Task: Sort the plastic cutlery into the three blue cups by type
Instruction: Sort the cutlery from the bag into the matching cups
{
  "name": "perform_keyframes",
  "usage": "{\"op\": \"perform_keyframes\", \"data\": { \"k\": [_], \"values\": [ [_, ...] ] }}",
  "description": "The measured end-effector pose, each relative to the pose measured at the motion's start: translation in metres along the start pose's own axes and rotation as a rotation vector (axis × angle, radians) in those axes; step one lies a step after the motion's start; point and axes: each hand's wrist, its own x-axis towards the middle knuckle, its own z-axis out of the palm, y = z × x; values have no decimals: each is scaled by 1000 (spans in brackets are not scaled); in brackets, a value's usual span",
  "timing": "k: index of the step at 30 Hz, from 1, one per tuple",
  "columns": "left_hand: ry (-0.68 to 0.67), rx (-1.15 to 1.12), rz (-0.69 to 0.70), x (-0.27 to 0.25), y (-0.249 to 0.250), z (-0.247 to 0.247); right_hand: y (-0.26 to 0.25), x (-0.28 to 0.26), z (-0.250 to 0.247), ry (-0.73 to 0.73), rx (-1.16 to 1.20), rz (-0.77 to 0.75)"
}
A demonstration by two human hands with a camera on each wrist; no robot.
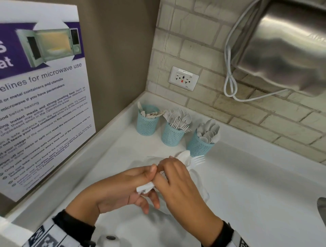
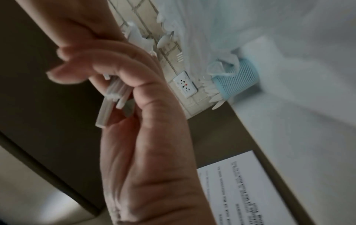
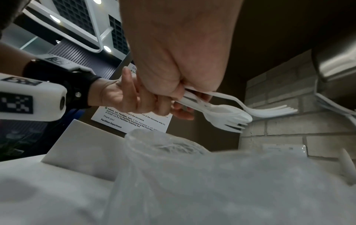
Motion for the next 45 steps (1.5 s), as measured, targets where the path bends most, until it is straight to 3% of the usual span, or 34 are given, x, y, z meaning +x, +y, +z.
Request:
{"op": "perform_keyframes", "data": {
  "k": [2,7,20,24,27,30,33,35,39,45],
  "values": [
    [-45,53,6,0,-2,0,0,1,0,-14,-37,-35],
    [55,230,66,9,-10,4,6,2,5,-97,4,-28],
    [253,145,154,24,-17,11,23,11,-5,-11,281,20],
    [260,152,189,22,-18,8,33,9,0,77,199,50],
    [315,132,198,22,-19,3,41,10,-3,237,112,189],
    [364,117,195,21,-18,1,42,12,-12,391,225,439],
    [357,135,199,21,-17,1,46,16,-22,373,545,738],
    [337,146,196,22,-18,3,52,18,-24,317,716,859],
    [350,125,185,24,-20,4,64,22,-25,384,951,926],
    [475,9,217,25,-18,0,81,32,-40,700,1133,877]
  ]
}}
